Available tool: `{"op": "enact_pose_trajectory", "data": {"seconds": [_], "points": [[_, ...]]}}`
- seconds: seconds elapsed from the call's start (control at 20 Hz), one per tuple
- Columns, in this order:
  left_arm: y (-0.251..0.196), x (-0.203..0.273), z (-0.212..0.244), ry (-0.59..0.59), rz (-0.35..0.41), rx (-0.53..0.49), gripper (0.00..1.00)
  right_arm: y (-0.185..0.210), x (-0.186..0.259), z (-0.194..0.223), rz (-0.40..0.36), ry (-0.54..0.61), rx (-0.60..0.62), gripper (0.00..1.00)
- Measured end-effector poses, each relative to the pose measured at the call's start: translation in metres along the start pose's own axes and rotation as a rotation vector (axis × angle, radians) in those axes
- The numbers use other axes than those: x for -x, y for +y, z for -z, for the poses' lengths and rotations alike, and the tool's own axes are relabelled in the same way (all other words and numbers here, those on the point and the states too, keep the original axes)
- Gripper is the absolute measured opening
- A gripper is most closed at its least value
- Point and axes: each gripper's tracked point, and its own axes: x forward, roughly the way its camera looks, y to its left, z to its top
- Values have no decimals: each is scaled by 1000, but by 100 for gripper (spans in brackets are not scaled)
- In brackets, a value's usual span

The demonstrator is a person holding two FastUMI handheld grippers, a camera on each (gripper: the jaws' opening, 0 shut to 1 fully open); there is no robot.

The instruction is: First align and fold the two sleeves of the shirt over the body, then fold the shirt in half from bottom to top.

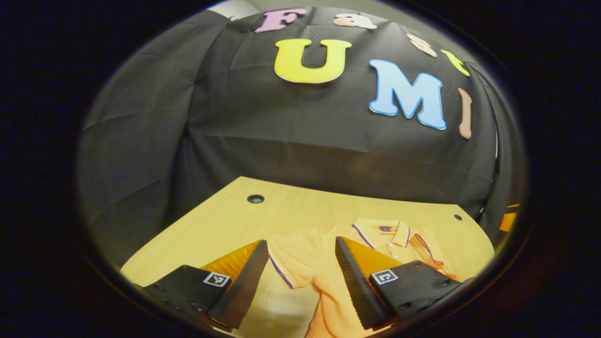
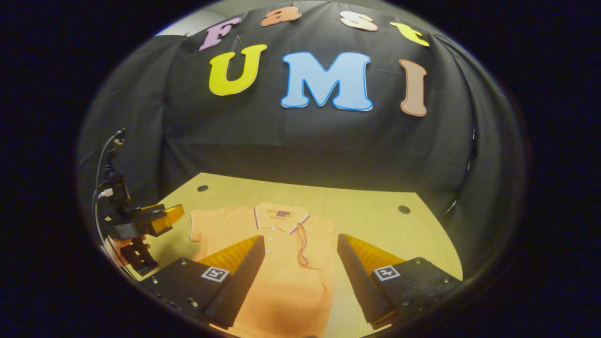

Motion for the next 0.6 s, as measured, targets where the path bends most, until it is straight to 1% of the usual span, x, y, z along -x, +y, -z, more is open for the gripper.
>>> {"op": "enact_pose_trajectory", "data": {"seconds": [0.2, 0.35, 0.5, 0.6], "points": [[14, -38, 23, 54, -41, 53, 93, -2, 30, -1, 12, -14, 7, 96], [29, -59, 30, 74, -82, 89, 94, -3, 44, 2, 23, -14, 12, 96], [41, -79, 36, 95, -103, 97, 93, 1, 54, 11, 26, 2, 9, 96], [47, -95, 42, 121, -113, 92, 95, 7, 60, 17, 22, 16, 4, 96]]}}
